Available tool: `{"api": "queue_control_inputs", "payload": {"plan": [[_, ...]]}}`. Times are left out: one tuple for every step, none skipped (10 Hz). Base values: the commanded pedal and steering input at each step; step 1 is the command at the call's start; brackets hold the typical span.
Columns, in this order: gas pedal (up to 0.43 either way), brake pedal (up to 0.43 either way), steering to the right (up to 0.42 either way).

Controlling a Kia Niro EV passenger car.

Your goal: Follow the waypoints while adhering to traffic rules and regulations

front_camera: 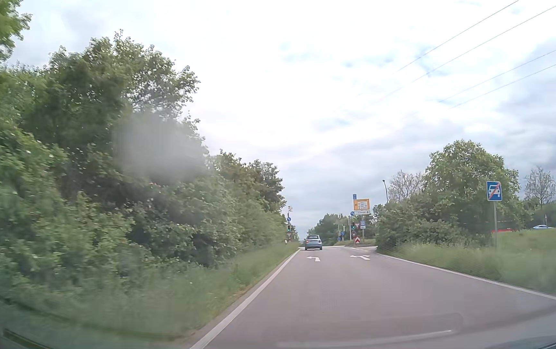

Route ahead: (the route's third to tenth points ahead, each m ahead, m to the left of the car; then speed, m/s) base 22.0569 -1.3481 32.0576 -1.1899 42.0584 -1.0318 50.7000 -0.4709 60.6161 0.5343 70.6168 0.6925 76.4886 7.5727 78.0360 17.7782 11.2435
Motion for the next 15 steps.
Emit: {"api": "queue_control_inputs", "payload": {"plan": [[0.130, 0.000, -0.008], [0.110, 0.000, -0.008], [0.087, 0.000, -0.008], [0.087, 0.000, -0.008], [0.087, 0.000, -0.009], [0.079, 0.000, -0.008], [0.079, 0.000, -0.008], [0.079, 0.000, -0.008], [0.079, 0.000, -0.008], [0.079, 0.000, -0.008], [0.079, 0.000, -0.008], [0.079, 0.000, -0.008], [0.039, 0.000, -0.008], [0.000, 0.000, -0.008], [0.000, 0.000, -0.008]]}}
